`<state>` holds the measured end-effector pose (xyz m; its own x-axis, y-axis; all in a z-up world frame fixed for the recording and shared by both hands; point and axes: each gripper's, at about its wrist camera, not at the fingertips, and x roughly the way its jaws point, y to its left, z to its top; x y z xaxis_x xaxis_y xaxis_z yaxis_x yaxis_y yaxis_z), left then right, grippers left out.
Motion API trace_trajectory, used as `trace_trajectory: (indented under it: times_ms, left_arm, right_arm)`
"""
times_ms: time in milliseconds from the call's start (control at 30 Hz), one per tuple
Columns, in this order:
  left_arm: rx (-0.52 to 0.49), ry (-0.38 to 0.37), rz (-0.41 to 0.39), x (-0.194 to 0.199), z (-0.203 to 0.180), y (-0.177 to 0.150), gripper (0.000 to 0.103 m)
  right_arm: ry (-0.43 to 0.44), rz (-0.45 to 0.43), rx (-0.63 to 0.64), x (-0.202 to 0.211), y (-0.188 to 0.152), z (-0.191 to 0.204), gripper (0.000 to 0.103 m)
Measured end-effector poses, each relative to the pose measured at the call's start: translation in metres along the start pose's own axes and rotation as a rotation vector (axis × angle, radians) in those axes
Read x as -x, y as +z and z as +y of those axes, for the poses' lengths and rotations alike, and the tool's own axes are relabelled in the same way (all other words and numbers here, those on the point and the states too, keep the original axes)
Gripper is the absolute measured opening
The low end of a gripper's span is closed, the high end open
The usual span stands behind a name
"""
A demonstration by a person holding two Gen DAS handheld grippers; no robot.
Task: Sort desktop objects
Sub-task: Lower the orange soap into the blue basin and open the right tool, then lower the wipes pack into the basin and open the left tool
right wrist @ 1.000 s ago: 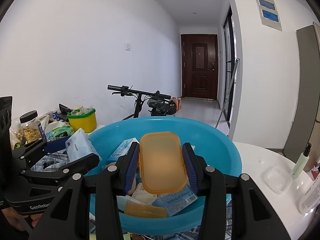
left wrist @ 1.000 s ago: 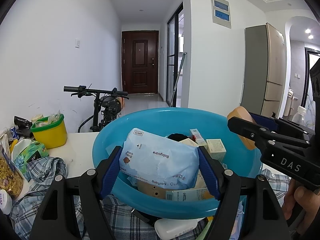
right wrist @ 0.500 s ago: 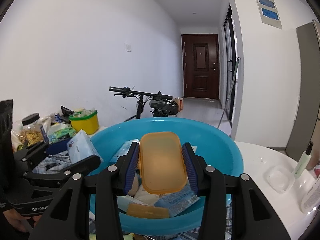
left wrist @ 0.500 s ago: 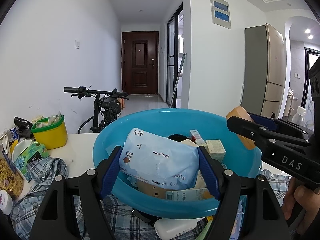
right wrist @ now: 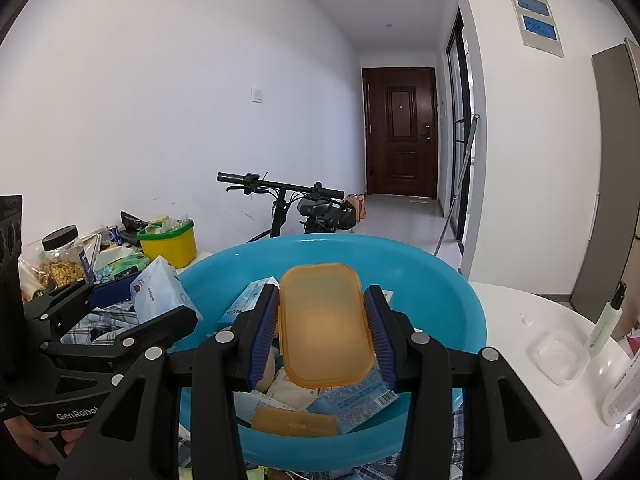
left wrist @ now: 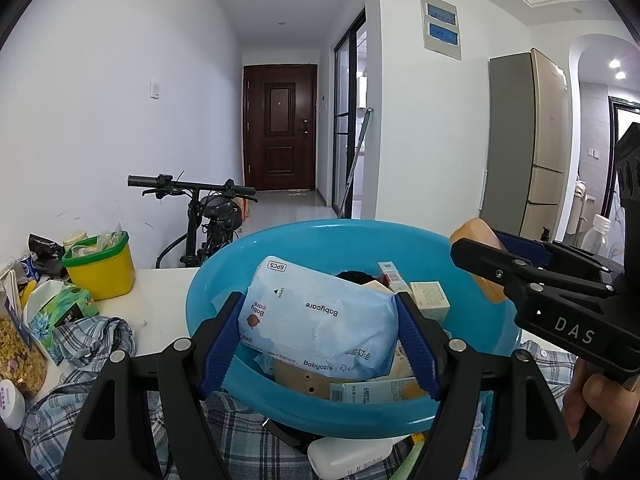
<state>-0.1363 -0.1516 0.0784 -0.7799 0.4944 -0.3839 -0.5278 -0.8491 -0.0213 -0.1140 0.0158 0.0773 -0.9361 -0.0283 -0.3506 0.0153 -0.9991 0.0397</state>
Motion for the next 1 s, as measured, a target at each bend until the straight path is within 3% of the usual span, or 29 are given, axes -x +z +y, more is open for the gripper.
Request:
trace_trajectory:
  times_ms: [433,500,533,567,667,1000]
  left_arm:
    - [-0.010,-0.005,-0.004,-0.002,-0.003,-0.001,0.076]
    - [-0.009,-0.004,-0.004,-0.002,-0.002,-0.001,0.076]
    - [0.000,-0.003,-0.006,-0.002,0.000,-0.001,0.076]
    - [0.007,0.000,-0.003,-0.002,0.002,-0.001,0.076]
    - [0.015,0.001,0.001,-0.003,0.004,-0.002,0.076]
    - [0.007,0.015,-0.013,-0.002,0.005,-0.001,0.076]
  right_arm:
    - [-0.019,0.017,0.012,-0.007,-0.001,0.004,0.045]
    - [-0.091,0.040,-0.015,-0.011,-0.003,0.001,0.099]
    - [-0.179,0.050,-0.026,-0.013,-0.004,-0.001,0.102]
    - [-0.205,0.050,-0.027,-0.013,-0.005,-0.003,0.103]
    - [-0.135,0.037,-0.060,-0.013,-0.005,-0.010,0.103]
    - [-0.117,0.009,-0.062,-0.005,-0.007,-0.010,0.103]
